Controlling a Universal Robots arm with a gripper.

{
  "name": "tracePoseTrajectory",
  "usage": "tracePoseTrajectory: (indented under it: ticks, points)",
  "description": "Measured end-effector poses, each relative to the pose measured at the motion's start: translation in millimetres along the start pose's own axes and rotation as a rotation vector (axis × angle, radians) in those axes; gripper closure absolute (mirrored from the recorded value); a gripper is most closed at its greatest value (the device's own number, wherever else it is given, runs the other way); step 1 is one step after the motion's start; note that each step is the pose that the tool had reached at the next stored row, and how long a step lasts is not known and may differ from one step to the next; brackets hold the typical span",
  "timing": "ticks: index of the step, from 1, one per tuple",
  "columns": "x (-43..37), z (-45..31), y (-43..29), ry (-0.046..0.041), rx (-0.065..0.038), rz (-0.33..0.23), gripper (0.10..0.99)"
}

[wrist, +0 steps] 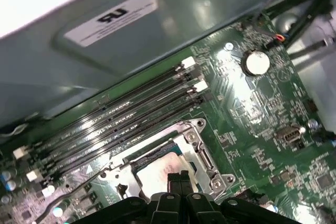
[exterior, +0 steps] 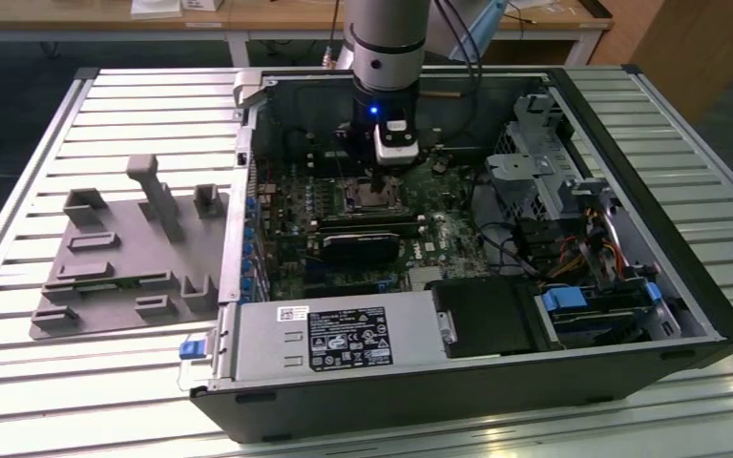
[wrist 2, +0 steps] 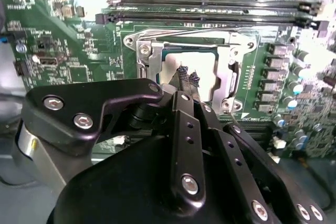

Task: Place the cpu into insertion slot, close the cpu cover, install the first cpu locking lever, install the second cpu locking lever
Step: 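Close the cpu cover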

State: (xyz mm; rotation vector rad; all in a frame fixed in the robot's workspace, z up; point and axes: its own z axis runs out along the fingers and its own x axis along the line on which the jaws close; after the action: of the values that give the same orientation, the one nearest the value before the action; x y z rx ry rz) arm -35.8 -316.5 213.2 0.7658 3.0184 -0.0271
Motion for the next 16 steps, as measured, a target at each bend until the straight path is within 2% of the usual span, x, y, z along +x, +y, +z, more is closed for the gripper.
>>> tracePoseTrajectory:
  ticks: [6,16]
  points:
    - [0.0,0.1,-0.1,-0.0049,-0.004,-0.078,0.984]
    - [0.0,0.4,-0.1,-0.0180,-0.012,-0.202,0.984]
